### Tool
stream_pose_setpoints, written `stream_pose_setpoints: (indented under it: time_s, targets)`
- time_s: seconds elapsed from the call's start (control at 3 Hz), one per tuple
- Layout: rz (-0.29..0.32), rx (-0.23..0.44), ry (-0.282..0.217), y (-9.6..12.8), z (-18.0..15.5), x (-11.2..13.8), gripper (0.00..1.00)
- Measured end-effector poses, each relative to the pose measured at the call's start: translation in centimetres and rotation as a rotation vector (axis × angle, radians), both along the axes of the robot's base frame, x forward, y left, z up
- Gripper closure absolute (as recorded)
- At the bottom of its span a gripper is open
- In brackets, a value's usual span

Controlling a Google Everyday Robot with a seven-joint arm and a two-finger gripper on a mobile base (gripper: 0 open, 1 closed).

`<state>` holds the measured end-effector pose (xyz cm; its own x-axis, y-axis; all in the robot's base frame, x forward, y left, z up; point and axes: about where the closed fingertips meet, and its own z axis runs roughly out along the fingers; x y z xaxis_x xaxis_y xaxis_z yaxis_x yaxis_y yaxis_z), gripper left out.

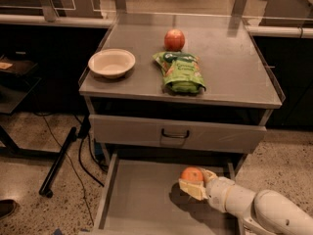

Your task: Pick orange from middle drawer and place on counter

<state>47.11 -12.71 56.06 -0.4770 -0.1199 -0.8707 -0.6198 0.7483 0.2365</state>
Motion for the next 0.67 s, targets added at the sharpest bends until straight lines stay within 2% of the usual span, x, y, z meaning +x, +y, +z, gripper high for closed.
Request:
stream_pose_setpoints:
  time_s: [0.33, 0.67]
  targets:
    - [-0.021, -0.007, -0.020, -1.5, 2.2, 0.2, 1.00]
    - [-0.050, -0.029, -0.070, -4.0, 6.7, 0.3, 1.00]
